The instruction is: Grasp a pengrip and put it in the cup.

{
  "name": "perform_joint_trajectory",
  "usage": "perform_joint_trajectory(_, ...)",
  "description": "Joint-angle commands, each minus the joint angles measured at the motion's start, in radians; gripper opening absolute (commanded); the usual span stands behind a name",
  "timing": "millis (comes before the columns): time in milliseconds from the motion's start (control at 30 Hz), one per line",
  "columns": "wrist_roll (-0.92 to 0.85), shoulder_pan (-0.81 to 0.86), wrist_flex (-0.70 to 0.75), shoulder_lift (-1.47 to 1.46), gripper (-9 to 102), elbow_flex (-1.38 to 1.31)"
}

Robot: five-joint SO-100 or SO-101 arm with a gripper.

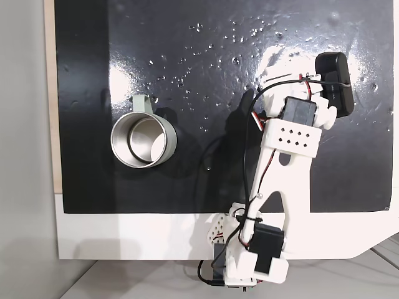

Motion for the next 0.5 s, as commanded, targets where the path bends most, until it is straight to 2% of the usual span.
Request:
perform_joint_trajectory(0,-0.018,0.017,-0.031,-0.063,29,-0.109)
perform_joint_trajectory(467,-0.048,0.038,-0.052,-0.319,28,-0.250)
